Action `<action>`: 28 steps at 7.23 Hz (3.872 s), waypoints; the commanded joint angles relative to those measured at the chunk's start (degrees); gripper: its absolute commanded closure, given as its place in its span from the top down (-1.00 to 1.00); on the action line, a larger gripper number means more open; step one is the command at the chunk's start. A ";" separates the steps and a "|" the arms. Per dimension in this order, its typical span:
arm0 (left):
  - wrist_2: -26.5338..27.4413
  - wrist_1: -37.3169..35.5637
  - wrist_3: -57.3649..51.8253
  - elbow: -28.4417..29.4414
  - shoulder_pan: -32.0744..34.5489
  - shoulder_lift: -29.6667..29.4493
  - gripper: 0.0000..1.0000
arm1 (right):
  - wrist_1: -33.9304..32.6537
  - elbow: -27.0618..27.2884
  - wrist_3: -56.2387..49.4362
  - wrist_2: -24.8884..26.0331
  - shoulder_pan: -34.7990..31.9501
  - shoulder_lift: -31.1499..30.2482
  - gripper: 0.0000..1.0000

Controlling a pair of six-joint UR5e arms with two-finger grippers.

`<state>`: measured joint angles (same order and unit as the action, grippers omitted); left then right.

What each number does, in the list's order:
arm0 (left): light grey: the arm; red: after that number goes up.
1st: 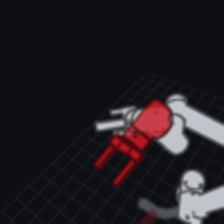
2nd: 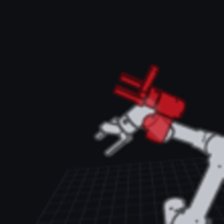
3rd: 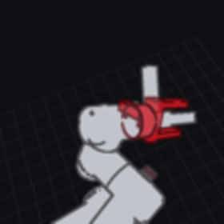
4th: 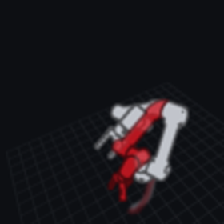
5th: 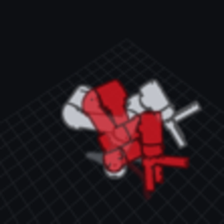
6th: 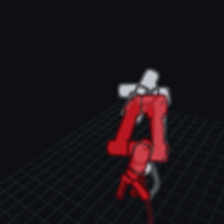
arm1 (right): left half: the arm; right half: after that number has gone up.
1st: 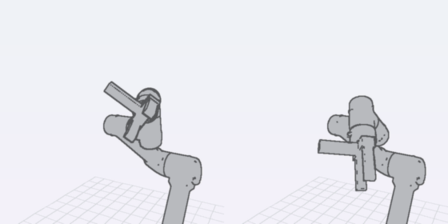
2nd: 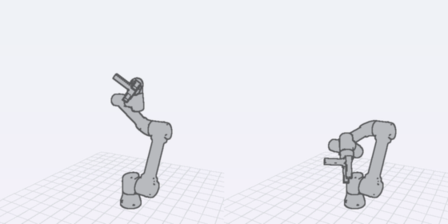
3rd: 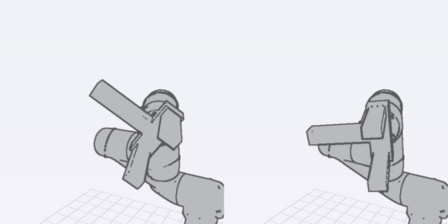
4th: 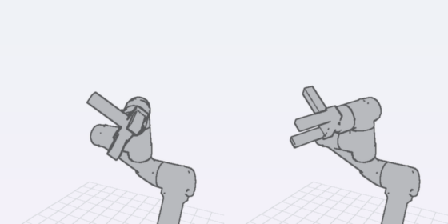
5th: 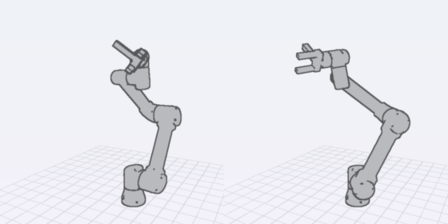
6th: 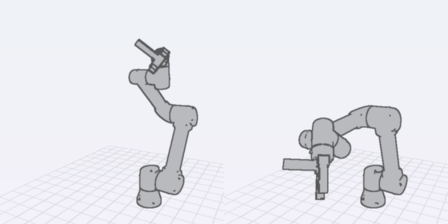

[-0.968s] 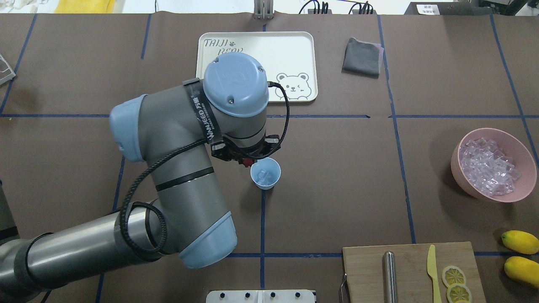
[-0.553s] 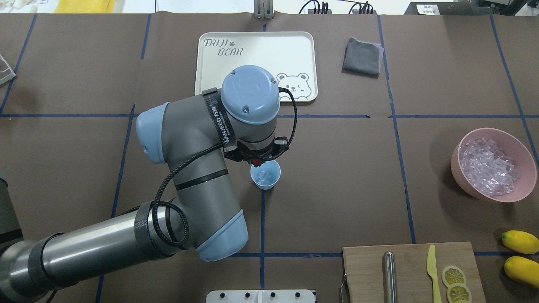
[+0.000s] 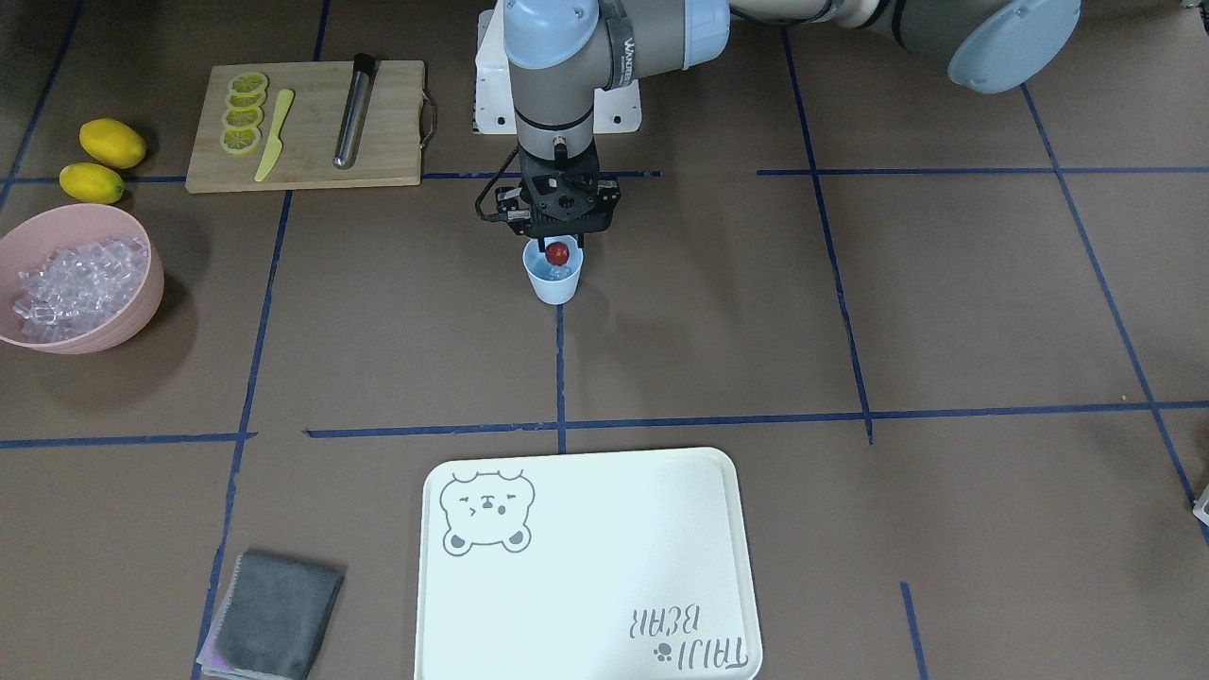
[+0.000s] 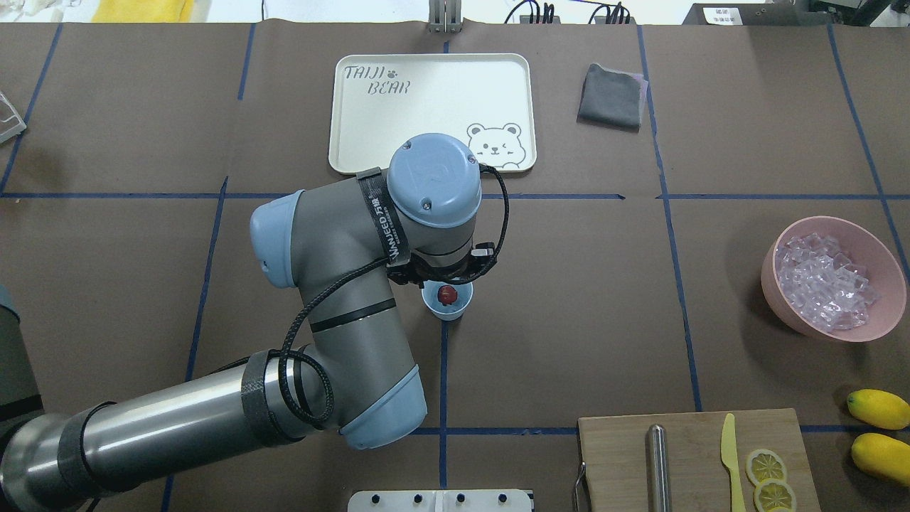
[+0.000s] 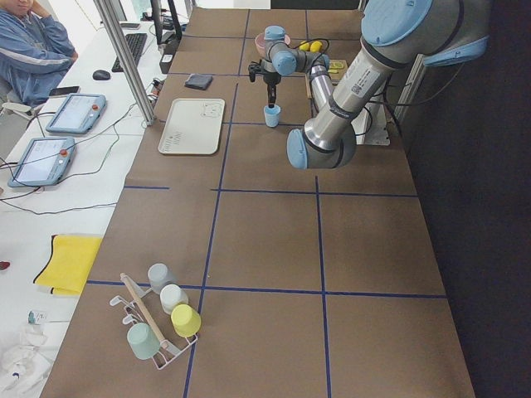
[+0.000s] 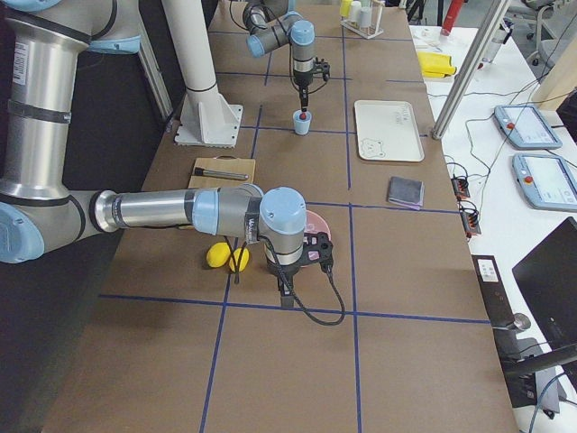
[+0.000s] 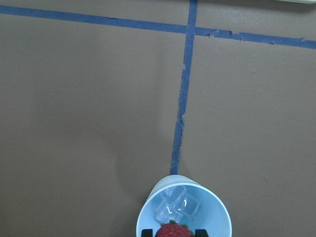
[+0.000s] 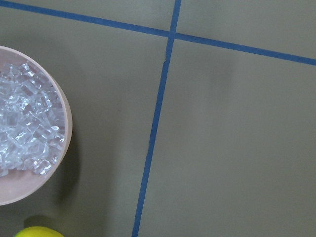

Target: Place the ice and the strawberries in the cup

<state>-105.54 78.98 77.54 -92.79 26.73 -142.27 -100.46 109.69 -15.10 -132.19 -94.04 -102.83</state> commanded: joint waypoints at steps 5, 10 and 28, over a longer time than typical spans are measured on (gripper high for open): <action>-9.38 -1.29 -15.87 -11.59 10.76 14.34 1.00 | 0.00 -0.26 -0.11 0.00 0.00 -0.09 0.99; -29.50 -0.50 -66.09 -16.55 42.54 40.53 1.00 | 0.00 -0.26 -0.20 0.00 0.00 -0.61 0.99; -28.58 -0.41 -89.67 -6.00 71.97 58.42 1.00 | 0.09 0.44 -0.02 0.09 0.00 -0.61 0.99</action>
<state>-134.28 78.57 -12.13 -98.70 98.71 -83.79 -100.37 110.12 -15.15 -132.10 -94.04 -103.45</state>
